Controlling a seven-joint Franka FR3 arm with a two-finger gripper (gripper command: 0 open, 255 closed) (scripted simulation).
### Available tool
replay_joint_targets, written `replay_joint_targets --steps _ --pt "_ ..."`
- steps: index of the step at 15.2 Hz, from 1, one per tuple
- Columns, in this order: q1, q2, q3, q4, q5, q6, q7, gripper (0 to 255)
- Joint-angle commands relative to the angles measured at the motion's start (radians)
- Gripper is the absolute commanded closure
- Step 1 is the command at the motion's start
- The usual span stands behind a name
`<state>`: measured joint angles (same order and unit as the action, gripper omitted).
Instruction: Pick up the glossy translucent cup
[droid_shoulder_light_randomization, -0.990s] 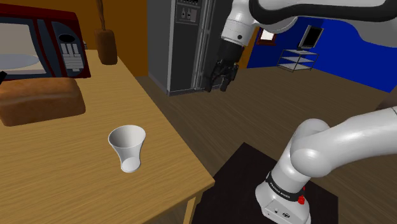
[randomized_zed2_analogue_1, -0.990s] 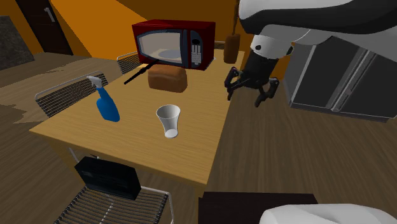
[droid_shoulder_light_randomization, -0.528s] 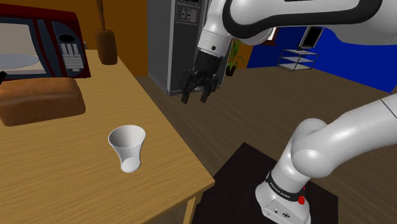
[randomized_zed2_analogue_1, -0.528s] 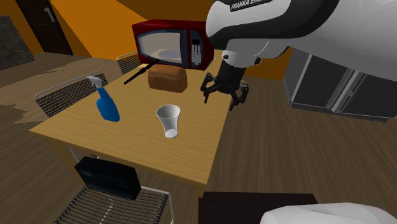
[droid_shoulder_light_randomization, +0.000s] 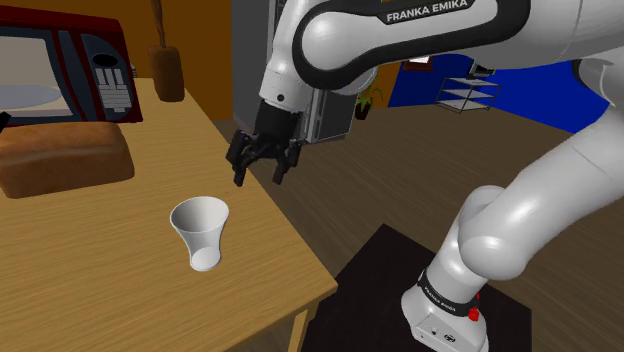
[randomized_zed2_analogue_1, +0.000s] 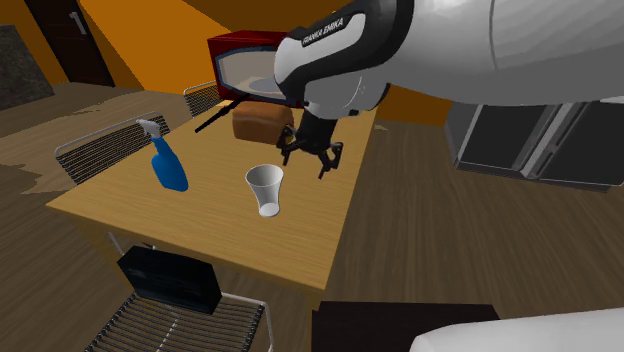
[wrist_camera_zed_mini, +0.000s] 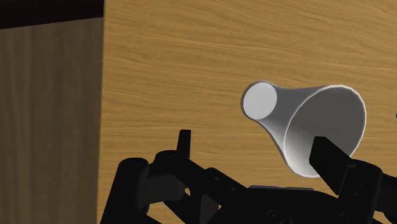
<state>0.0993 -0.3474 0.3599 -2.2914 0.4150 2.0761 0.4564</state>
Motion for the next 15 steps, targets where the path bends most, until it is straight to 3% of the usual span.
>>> replay_joint_targets --steps 1,5,15 --pt "0.005 0.065 0.031 0.027 0.002 0.049 0.038 0" --pt "0.014 0.206 0.089 0.108 -0.023 0.130 0.126 0" --pt "0.021 0.251 0.099 0.048 -0.016 0.233 0.105 0"
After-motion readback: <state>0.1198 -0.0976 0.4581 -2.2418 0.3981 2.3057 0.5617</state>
